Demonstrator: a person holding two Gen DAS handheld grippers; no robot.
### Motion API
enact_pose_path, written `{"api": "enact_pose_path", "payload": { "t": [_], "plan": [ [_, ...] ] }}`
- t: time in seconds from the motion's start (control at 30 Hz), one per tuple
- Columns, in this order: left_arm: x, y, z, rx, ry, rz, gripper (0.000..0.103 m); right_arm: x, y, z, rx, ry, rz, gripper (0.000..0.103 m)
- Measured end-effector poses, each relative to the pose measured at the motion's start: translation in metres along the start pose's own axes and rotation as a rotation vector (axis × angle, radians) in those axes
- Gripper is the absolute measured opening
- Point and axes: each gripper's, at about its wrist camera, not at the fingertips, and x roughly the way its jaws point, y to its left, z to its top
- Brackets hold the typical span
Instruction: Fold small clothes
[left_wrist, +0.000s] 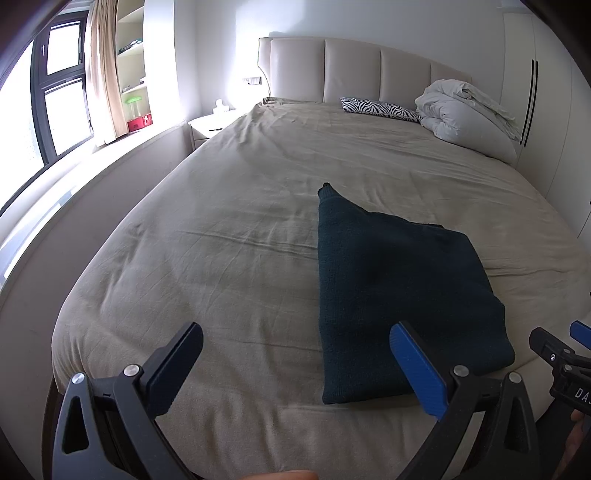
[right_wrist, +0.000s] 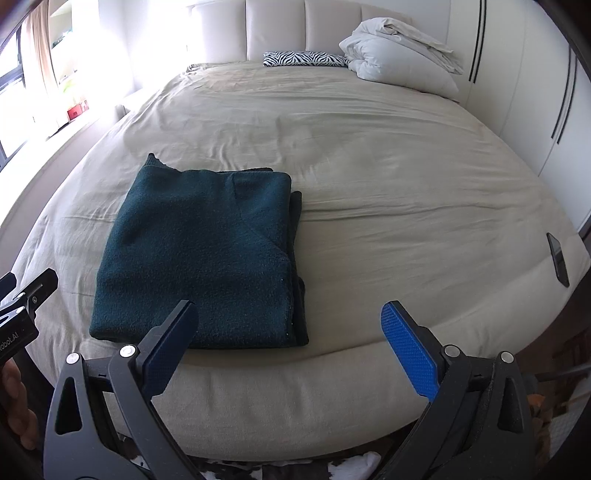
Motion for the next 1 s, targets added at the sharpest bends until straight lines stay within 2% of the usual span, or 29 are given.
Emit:
{"api": "enact_pose_path", "payload": {
  "t": [1.0],
  "plan": [
    [0.0003,-0.0005,-0.0006,-0.001,0.002,0.0,0.103,0.0008,-0.0008,-0.0009,0.006,0.006,0.005,0.101]
  ]
}}
